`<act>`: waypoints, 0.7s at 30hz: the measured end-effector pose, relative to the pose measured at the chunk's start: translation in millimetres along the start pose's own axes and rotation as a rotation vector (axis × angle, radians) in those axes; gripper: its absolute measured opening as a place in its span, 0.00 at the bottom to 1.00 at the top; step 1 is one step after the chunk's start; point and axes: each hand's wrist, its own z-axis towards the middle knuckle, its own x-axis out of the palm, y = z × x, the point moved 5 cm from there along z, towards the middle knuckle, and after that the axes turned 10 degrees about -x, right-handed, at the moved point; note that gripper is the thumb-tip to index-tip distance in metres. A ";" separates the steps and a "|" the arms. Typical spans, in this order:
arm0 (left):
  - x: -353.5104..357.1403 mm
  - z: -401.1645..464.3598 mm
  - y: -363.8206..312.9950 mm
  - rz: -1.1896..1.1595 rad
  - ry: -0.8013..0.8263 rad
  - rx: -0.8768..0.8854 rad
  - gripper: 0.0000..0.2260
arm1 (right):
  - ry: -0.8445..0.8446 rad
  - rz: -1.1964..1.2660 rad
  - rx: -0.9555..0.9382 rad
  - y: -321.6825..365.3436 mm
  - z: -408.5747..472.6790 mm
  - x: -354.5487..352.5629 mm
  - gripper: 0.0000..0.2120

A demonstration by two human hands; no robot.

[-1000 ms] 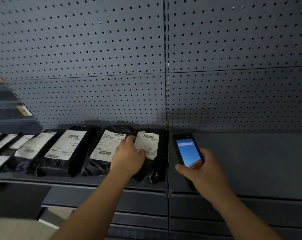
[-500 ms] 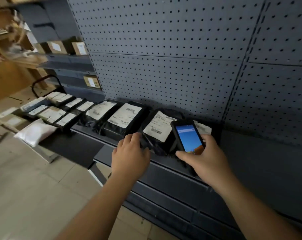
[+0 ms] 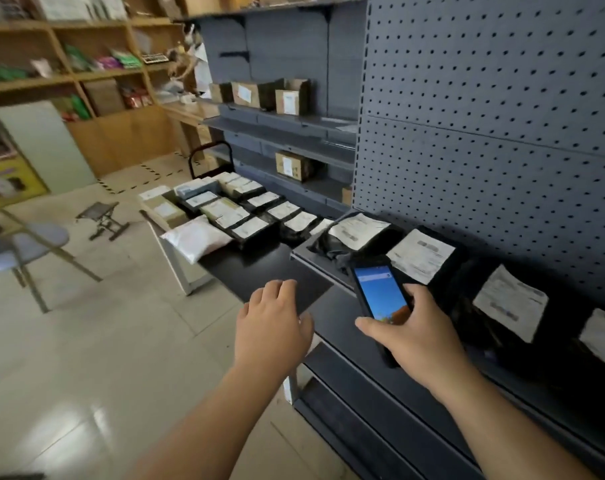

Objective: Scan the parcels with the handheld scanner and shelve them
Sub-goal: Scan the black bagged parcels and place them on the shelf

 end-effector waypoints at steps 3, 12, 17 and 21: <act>-9.0 14.6 59.2 0.004 -0.005 -0.078 0.25 | 0.089 -0.019 -0.017 20.9 10.8 55.3 0.33; -13.2 52.7 182.6 -0.012 0.029 -0.306 0.25 | 0.260 -0.104 -0.052 63.0 62.0 170.2 0.36; -11.5 94.2 220.7 0.017 0.025 -0.390 0.24 | 0.342 -0.098 -0.096 80.8 114.7 228.5 0.40; -15.8 142.3 243.6 0.030 0.009 -0.455 0.25 | 0.411 -0.104 -0.147 97.6 168.4 269.7 0.43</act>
